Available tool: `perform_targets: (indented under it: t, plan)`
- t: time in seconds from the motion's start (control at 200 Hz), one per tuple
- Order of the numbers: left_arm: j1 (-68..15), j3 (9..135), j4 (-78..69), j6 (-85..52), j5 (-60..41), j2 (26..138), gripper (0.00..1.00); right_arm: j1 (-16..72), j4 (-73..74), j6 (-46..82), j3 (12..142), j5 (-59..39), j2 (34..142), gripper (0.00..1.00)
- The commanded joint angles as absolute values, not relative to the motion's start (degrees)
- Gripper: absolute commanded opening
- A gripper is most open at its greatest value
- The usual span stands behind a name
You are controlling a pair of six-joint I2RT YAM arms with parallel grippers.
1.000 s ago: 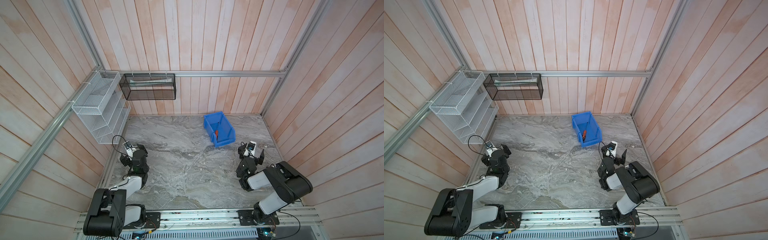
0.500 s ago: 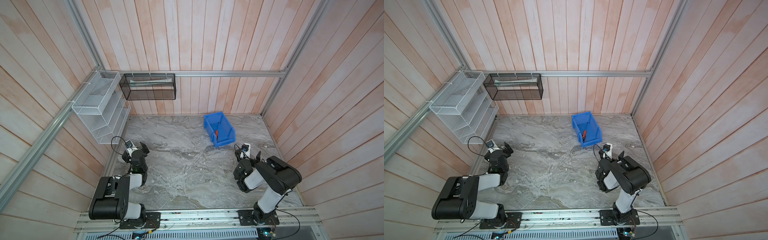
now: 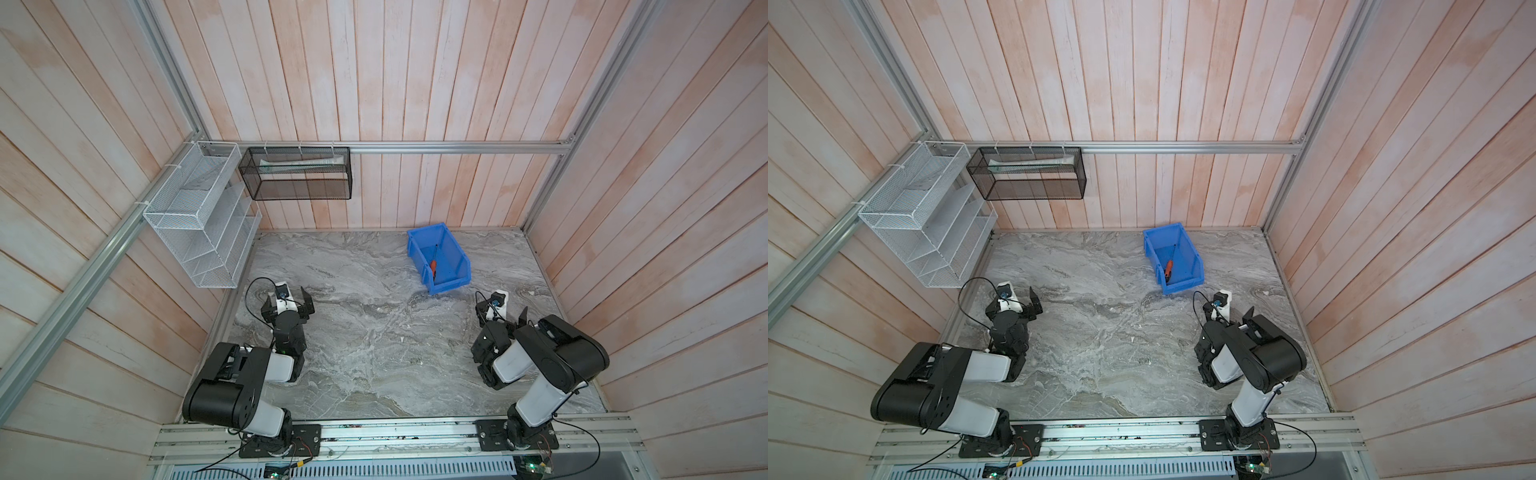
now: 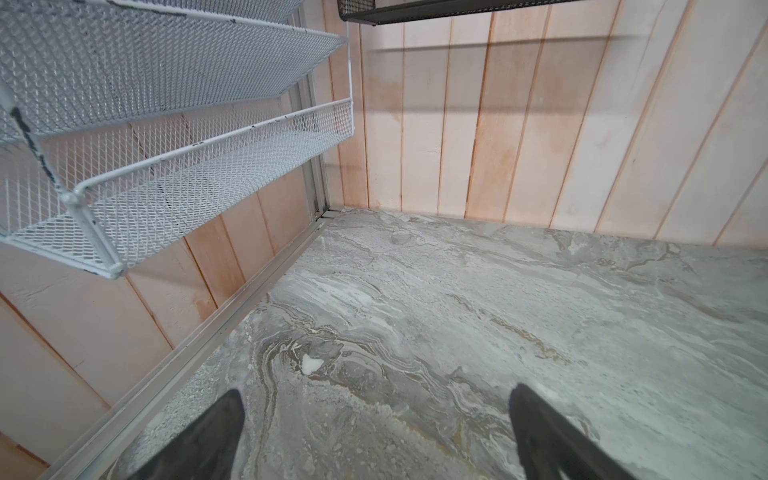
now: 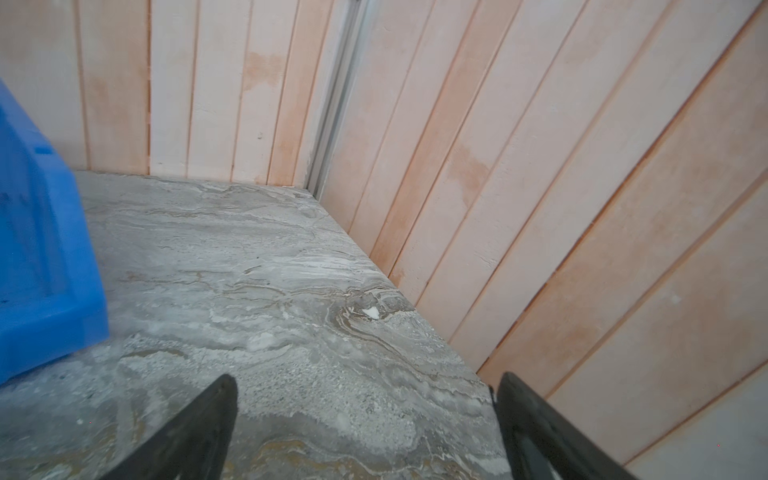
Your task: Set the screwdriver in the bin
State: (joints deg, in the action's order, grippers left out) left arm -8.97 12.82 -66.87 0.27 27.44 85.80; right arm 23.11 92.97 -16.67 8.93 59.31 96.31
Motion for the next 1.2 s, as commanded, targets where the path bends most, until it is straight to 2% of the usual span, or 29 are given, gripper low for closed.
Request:
perform_targets:
  t: [0.0, 0.22, 0.455, 0.54, 0.615, 0.7, 0.88, 0.99, 1.04, 1.08, 1.13, 1.19]
  plan:
    - [-9.5, 10.7, -74.7, 2.9, 27.3, 85.5, 1.00, 20.7, 99.3, -9.4, 7.7, 56.2, 92.4, 0.98]
    - [-9.6, 6.5, -83.7, 3.9, 24.3, 86.4, 1.00, 19.3, 97.3, -6.8, 6.8, 54.2, 90.7, 0.98]
    - [-6.7, 8.4, -77.1, 0.8, 20.6, 84.7, 1.00, 17.6, 94.3, -4.3, 6.1, 51.0, 88.7, 0.98]
    - [-4.6, 9.5, -74.7, -0.1, 15.9, 85.2, 1.00, 16.7, 92.8, -3.5, 5.8, 47.8, 87.7, 0.98]
    - [-3.7, 13.9, -73.6, 1.0, 13.6, 90.9, 1.00, 16.2, 92.6, -3.7, 5.5, 45.3, 87.5, 0.98]
    - [-1.4, 16.3, -63.7, -1.0, 7.8, 87.8, 1.00, 15.7, 92.0, -4.2, 5.5, 41.6, 87.4, 0.98]
    - [-1.3, 16.1, -64.7, -1.1, 8.0, 88.3, 1.00, 12.7, 85.5, -2.2, 7.0, 33.2, 86.0, 0.98]
    - [-1.2, 16.1, -64.8, -1.0, 8.0, 88.3, 1.00, 8.1, 81.3, 1.2, 8.0, 23.3, 86.3, 0.98]
    - [-1.3, 16.0, -64.8, -1.0, 8.0, 88.3, 1.00, 6.8, 84.2, 0.4, 10.0, 23.3, 90.7, 0.98]
    - [-1.3, 16.0, -64.9, -1.0, 8.0, 88.4, 1.00, 6.2, 74.3, 3.2, 11.9, 21.2, 87.8, 0.98]
    - [-1.3, 16.0, -64.8, -1.0, 8.1, 88.2, 1.00, 5.0, 80.5, 2.0, 10.7, 19.7, 89.7, 0.98]
    - [-1.3, 16.0, -65.0, -1.0, 8.0, 88.3, 1.00, 4.9, 75.7, 3.6, 11.5, 19.4, 88.2, 0.98]
